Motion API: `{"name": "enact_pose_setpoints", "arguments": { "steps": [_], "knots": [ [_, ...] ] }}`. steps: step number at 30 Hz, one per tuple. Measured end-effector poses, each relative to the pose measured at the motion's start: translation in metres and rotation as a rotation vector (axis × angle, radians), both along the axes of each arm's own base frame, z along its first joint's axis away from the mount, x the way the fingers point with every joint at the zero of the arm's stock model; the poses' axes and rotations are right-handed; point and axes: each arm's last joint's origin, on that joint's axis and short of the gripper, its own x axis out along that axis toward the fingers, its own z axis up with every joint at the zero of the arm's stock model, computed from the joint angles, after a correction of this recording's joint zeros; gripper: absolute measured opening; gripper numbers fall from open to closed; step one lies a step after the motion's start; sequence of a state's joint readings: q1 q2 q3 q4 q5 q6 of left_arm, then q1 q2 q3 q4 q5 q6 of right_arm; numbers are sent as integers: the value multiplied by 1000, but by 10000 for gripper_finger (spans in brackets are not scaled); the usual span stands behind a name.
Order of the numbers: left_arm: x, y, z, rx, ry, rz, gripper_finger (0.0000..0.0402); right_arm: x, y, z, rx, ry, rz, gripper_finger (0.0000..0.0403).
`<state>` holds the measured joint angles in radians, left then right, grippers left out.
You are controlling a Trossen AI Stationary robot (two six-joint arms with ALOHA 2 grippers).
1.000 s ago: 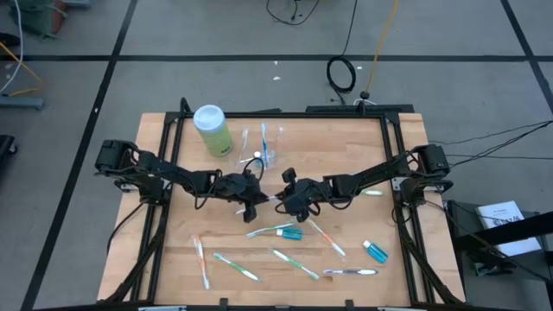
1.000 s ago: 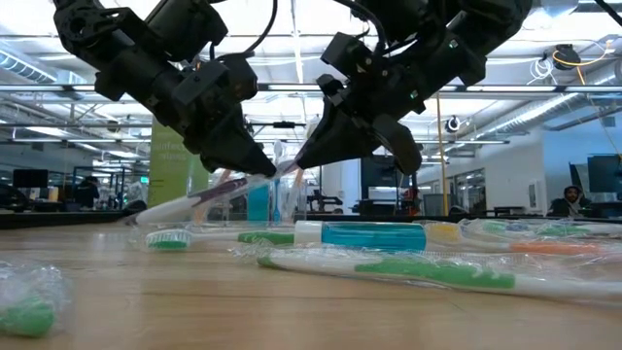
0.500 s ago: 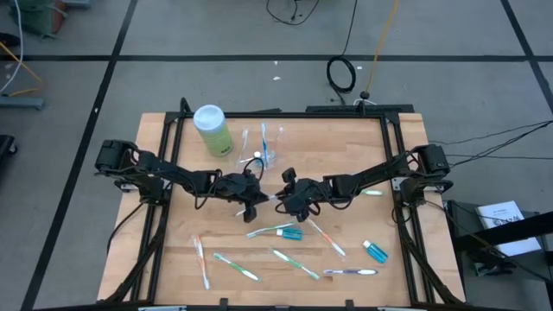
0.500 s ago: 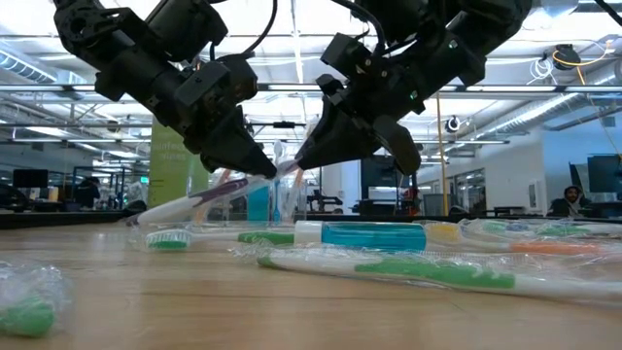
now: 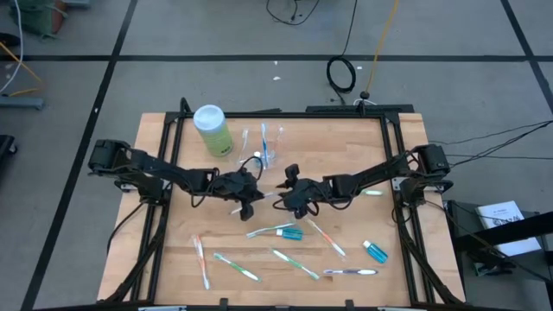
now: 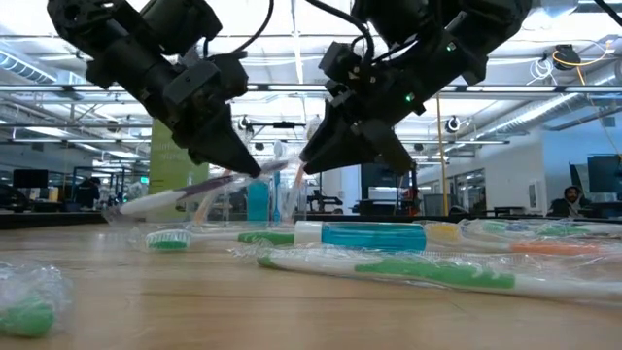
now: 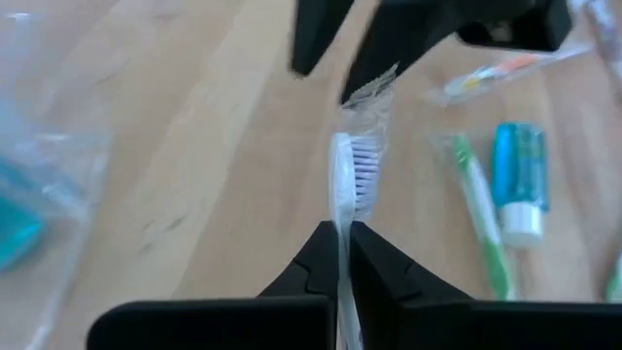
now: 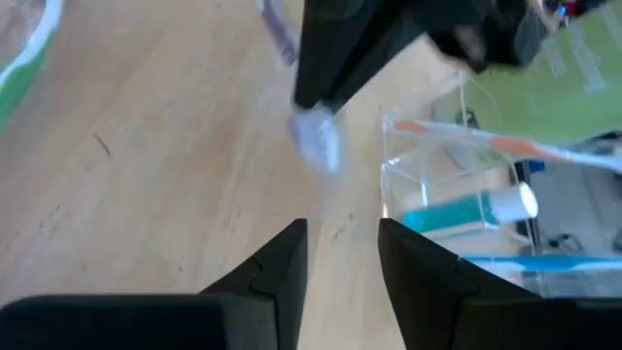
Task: Pick & Place toothbrushing station
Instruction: Put the purple toothbrush into the transparent organizer
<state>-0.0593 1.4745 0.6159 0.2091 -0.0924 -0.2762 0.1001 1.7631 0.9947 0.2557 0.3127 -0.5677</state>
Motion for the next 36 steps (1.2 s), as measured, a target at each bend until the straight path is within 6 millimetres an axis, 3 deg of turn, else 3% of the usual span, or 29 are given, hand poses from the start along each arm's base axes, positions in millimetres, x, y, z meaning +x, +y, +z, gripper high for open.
{"name": "enact_pose_setpoints", "arguments": {
  "steps": [6, 13, 19, 23, 31, 36],
  "knots": [
    [-20, 4, 27, 60, -9, 100, 6, 0, -5, 0, 54, -16, -47, 141],
    [-34, 17, 74, 278, -252, 300, 21, 1, -5, 0, 94, -29, -73, 140],
    [-34, 34, 96, 349, -420, 221, 7, 1, -5, 0, 117, -36, -86, 141],
    [-33, 50, 91, 393, -512, 252, 13, 1, -5, 0, 119, -33, -83, 141],
    [-48, 81, 47, 414, -548, 421, 11, 1, -3, 0, 175, -23, -1, 141],
    [-61, 90, 27, 457, -582, 458, 5, 1, -4, 0, 174, -28, -4, 139]
  ]
}}
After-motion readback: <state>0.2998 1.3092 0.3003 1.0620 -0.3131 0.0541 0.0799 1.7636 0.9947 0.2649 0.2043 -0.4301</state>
